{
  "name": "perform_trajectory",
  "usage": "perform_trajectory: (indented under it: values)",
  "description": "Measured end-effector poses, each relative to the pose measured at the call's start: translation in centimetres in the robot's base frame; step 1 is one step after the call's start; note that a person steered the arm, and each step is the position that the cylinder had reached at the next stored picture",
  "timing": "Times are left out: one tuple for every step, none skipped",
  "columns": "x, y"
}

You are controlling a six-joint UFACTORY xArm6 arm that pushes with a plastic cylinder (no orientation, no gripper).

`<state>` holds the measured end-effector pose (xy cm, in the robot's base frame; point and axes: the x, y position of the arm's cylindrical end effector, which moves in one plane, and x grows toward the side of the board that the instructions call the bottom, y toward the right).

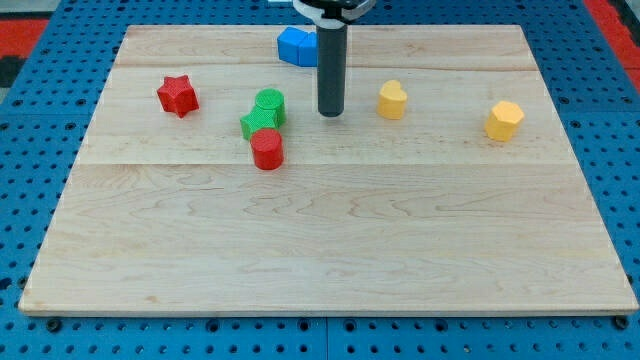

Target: Push the blue blocks to the top center of the board

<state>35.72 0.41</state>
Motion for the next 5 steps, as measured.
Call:
perform_trajectory:
  values:
    - [-5.4,-2.4]
    - [-8.6,-10.1]
    - [-8.6,-18.1]
    - [-5.7,-20.6]
    - [-1.9,-17.0]
